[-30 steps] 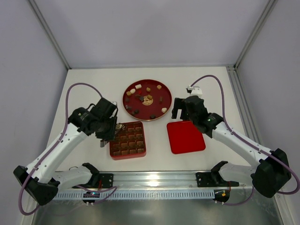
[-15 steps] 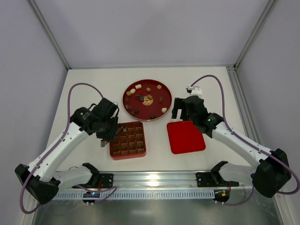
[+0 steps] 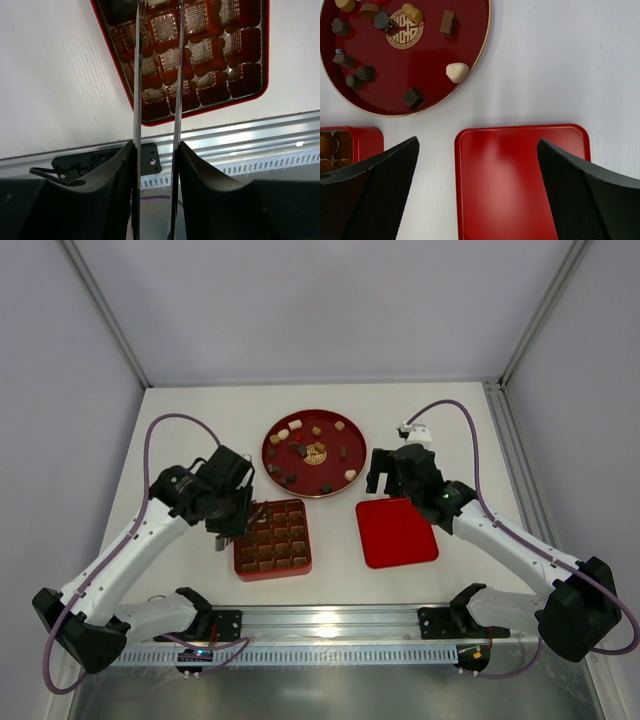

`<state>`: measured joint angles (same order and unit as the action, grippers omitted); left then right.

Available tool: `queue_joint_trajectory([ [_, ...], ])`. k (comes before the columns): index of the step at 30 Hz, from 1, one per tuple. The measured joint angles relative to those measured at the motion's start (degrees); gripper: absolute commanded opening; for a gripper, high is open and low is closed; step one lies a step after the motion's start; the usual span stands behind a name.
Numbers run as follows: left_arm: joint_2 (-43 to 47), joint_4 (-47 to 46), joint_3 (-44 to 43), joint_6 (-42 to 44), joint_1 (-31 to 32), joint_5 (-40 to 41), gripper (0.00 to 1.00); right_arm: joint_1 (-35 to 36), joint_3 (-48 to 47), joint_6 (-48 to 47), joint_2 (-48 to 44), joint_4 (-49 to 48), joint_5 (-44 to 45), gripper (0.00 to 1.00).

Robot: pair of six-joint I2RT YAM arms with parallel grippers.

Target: Pack the chocolate

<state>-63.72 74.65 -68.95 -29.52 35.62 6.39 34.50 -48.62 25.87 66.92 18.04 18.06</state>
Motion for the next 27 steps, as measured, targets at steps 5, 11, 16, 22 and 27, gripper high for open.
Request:
queue_joint_trajectory([
  [5,-2.0,0.5,-5.7,0.0,0.0,-0.5,0.39,0.0,0.0,0.0,0.4,0.0,0.0,1.00],
  [11,-6.2,0.3,-13.7,0.5,0.0,-0.8,0.39,0.0,0.0,-0.1,0.9,0.0,0.0,1.00],
  [16,-14.8,-1.5,-20.0,1.9,0.0,-0.4,0.40,0.0,0.0,-0.2,1.1,0.0,-0.2,1.00],
  [22,-26.5,-5.2,-27.5,4.0,0.0,0.0,0.40,0.0,0.0,-0.3,1.1,0.2,-0.3,1.00],
  [27,-35.6,-7.5,-34.4,4.6,0.0,-1.0,0.40,0.0,0.0,-0.3,0.9,0.7,-0.2,1.00],
])
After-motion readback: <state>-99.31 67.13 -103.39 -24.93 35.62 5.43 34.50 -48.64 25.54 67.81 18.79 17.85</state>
